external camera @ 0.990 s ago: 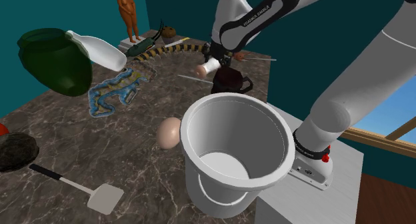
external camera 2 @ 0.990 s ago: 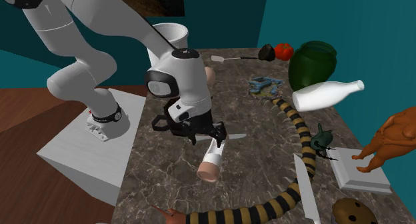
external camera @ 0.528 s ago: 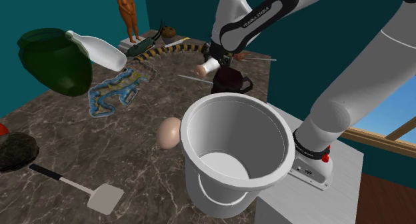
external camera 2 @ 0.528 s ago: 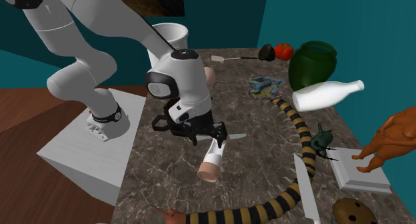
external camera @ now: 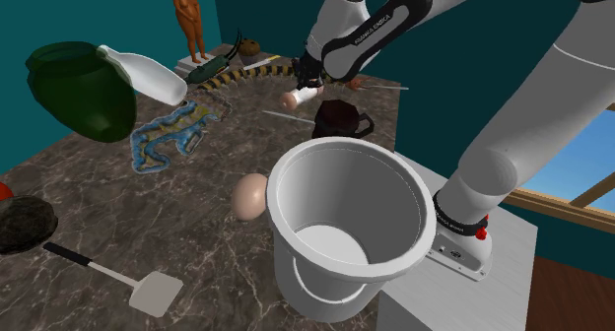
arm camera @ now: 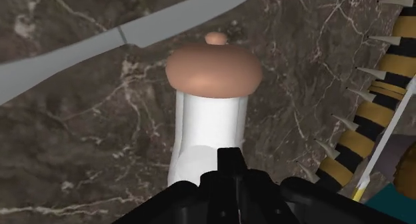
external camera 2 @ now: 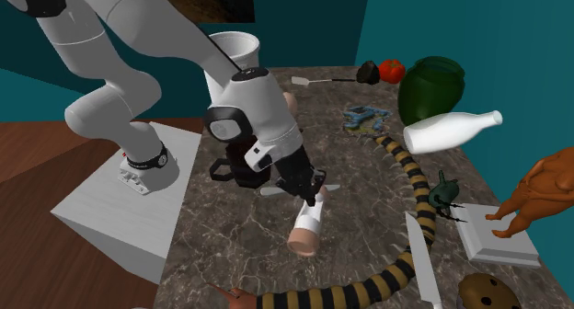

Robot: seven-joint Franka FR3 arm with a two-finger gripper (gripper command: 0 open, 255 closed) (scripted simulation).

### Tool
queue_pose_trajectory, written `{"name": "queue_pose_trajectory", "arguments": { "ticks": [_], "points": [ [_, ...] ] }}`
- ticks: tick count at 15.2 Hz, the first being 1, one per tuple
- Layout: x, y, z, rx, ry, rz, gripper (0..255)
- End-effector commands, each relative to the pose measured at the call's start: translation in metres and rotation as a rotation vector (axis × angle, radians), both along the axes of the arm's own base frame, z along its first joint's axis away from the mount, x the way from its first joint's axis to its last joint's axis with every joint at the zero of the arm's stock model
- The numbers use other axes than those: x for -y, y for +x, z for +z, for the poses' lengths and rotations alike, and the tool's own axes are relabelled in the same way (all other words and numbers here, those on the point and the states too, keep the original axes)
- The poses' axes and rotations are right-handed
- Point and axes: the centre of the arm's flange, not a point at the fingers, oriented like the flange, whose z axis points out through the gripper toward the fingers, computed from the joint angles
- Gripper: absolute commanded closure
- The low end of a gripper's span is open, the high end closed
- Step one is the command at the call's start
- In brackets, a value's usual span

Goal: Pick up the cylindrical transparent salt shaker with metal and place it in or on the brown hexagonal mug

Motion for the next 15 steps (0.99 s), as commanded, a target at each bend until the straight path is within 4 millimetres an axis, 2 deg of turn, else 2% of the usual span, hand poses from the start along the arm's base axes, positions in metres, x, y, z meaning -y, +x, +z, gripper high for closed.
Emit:
{"name": "queue_pose_trajectory", "arguments": {
  "ticks": [1, 2, 3, 5, 12, 15],
  "points": [
    [0.001, -0.021, -0.039, -0.308, -0.024, -0.041, 255],
    [0.0, 0.003, 0.001, -0.009, 0.0, 0.001, 255],
    [0.0, 0.003, 0.001, -0.009, 0.0, 0.001, 0],
    [0.028, 0.015, 0.003, -0.115, 0.073, -0.106, 0],
    [0.031, 0.027, -0.032, -0.115, 0.073, -0.106, 0],
    [0.031, 0.028, -0.035, -0.115, 0.073, -0.106, 0]
  ]
}}
